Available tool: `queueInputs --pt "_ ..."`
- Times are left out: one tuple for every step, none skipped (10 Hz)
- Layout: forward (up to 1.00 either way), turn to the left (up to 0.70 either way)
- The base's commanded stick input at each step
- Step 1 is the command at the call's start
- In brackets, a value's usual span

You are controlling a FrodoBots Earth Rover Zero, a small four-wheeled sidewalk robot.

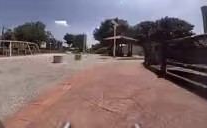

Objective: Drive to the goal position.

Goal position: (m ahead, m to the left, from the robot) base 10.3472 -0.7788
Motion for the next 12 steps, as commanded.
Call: queueInputs --pt "0.70 0.00" --pt "0.70 0.00" --pt "0.70 0.00" --pt "0.70 -0.35" --pt "0.70 -0.35" --pt "0.70 -0.35" --pt "0.70 -0.35" --pt "0.70 -0.35" --pt "0.70 -0.35" --pt "0.70 -0.35" --pt "0.70 -0.35" --pt "0.70 -0.06"
